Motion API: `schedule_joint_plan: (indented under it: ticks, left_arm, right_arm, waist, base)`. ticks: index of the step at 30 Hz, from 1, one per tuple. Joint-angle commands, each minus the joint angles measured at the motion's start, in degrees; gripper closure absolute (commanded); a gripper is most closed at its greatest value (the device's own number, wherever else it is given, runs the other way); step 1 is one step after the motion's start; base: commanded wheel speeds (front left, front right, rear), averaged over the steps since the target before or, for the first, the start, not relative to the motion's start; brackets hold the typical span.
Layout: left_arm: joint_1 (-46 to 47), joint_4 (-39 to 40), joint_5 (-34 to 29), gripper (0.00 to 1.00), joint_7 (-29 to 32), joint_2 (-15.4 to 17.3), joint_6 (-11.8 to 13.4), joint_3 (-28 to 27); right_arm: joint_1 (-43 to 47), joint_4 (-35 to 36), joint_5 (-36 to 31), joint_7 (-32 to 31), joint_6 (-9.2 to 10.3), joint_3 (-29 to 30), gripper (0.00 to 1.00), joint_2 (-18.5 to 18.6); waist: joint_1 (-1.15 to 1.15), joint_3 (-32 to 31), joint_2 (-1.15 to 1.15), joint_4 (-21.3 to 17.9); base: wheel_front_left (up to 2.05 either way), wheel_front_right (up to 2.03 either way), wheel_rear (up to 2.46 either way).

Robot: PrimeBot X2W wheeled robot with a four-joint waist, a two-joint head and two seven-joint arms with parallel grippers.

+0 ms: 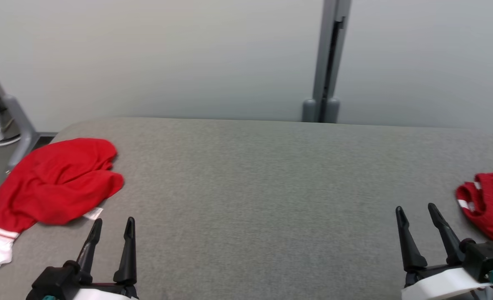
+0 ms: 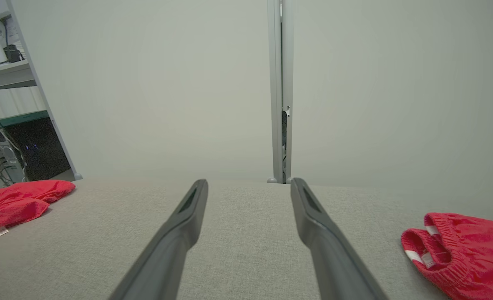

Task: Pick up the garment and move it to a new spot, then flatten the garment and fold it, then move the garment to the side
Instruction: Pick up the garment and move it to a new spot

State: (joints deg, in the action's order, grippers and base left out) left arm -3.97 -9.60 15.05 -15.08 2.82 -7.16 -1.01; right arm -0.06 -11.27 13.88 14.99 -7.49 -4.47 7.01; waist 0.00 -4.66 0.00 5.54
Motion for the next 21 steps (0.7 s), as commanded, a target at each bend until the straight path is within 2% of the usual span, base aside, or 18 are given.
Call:
schedule_joint_plan:
  ticks: [1,6,8,11,13,21]
  left_arm:
    - [1.27,-0.12,-0.55,0.0,-0.11,0.24,0.13,-0.67]
    - [1.47,-0.31,-0.91,0.0,-0.11,0.48,0.13,-1.95]
    - [1.73,-0.61,-1.16,0.0,-0.11,0.64,0.14,-2.4]
    - [1.76,-0.73,-1.23,0.0,-0.11,0.72,0.2,-2.69]
    - [1.86,-1.34,-1.5,0.0,-0.1,0.81,0.48,-3.12]
    - [1.75,-2.08,-1.47,0.0,-0.11,0.86,0.58,-3.66]
  right_arm:
    - [-0.59,-0.08,0.43,0.27,-0.01,-0.32,0.0,-0.2]
    - [-1.14,-0.62,0.94,0.27,-0.01,-1.96,0.0,-0.57]
    - [-1.61,-0.79,1.45,0.28,-0.01,-2.87,0.0,-0.78]
    - [-1.75,-0.92,1.41,0.28,-0.01,-3.41,0.0,-0.85]
    - [-2.23,-1.13,1.79,0.27,-0.01,-4.54,0.0,-1.08]
    - [-2.85,-1.14,2.03,0.28,-0.01,-5.97,0.0,-1.32]
  waist:
    - [0.0,0.6,0.0,3.59]
    - [0.0,0.86,0.0,9.11]
    - [0.0,0.99,0.0,12.46]
    - [0.0,1.05,0.0,13.41]
    - [0.0,1.16,0.0,17.11]
    - [0.0,1.15,0.0,20.43]
  base:
    - [0.0,0.0,0.0]
    - [0.0,0.0,0.0]
    - [0.0,0.0,0.0]
    - [0.0,0.0,0.0]
    - [0.0,0.0,0.0]
    - [0.0,0.0,0.0]
